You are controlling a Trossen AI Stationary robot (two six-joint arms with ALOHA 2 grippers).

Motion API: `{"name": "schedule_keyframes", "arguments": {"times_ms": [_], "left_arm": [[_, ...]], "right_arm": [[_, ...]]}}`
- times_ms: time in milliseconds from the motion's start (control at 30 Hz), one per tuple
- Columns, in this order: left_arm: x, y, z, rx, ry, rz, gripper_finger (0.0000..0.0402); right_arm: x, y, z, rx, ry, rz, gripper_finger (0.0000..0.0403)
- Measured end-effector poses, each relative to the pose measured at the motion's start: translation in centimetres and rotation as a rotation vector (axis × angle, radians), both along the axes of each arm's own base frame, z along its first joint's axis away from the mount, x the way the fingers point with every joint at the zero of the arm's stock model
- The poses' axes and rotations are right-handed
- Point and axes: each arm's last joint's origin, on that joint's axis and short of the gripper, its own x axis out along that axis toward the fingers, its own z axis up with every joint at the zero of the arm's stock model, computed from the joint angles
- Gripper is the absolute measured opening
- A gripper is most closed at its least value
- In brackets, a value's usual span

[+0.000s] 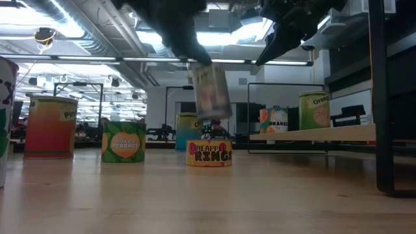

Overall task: Pick and place cans onto a shelf
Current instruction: Put the canned peaches on the shelf

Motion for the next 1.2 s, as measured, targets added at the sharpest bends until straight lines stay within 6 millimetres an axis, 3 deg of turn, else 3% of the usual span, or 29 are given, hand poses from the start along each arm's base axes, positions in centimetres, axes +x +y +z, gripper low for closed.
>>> {"name": "schedule_keyframes", "arguments": {"times_ms": [167, 367, 933, 1200], "left_arm": [[1.1, 0.5, -2.4, -0.008, 0.073, 0.017, 0.0], [1.7, 0.5, -3.8, -0.011, 0.115, 0.017, 0.0], [1.9, 0.7, -4.3, 0.042, 0.132, 0.08, 0.0], [2.3, 0.7, -5.6, 0.048, 0.165, 0.093, 0.0]], "right_arm": [[0.0, 0.0, 0.0, 0.0, 0.0, 0.0, 0.0191], [0.0, 0.0, 0.0, 0.0, 0.0, 0.0, 0.0191], [0.0, 0.0, 0.0, 0.0, 0.0, 0.001, 0.0191], [0.0, 0.0, 0.0, 0.0, 0.0, 0.001, 0.0191]]}}
